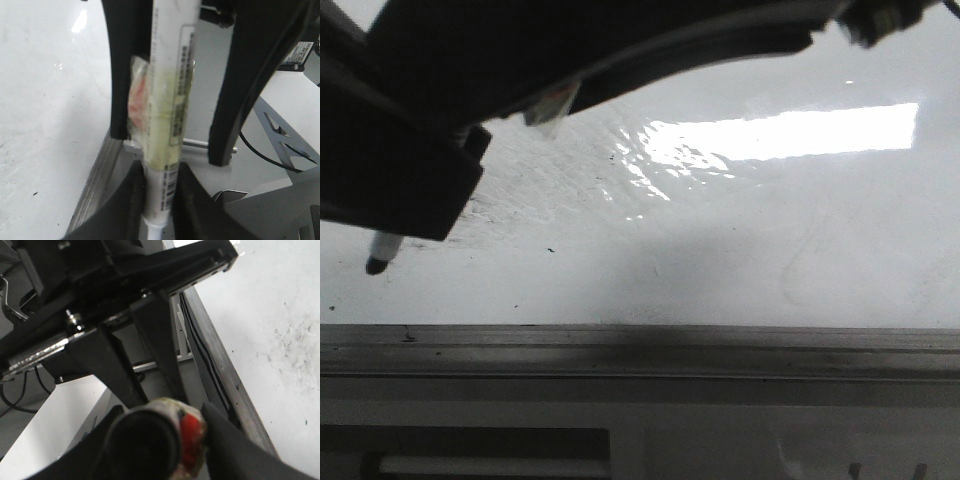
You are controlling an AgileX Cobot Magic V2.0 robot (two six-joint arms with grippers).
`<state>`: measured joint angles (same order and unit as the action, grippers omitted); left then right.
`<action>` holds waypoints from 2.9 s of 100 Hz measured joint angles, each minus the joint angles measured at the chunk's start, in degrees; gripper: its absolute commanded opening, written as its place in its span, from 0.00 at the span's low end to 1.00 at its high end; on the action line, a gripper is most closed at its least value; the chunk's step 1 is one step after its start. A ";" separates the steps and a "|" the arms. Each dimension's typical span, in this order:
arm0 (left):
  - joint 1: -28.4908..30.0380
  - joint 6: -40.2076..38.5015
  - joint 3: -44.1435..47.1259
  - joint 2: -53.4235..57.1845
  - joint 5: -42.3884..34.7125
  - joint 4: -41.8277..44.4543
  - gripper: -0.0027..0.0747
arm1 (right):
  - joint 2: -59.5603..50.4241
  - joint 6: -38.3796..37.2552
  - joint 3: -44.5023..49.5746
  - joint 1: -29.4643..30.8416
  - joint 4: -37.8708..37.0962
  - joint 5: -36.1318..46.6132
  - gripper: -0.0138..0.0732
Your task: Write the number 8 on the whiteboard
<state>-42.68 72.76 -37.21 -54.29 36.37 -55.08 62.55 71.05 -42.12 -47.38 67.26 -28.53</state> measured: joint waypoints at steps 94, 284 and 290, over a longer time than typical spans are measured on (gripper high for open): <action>0.00 -0.34 0.13 0.00 -0.47 -0.12 0.03 | 0.13 0.45 0.00 0.00 1.85 1.51 0.10; 13.44 -12.11 18.58 35.75 -22.61 -8.90 0.01 | -4.84 5.72 12.66 -0.43 -8.40 48.54 0.11; 13.44 -12.11 18.58 35.75 -22.19 -8.90 0.01 | -4.35 5.60 12.55 -0.43 -8.40 46.53 0.11</action>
<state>-29.24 60.65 -18.63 -18.54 14.18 -63.98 58.20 76.65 -29.57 -47.80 58.86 18.00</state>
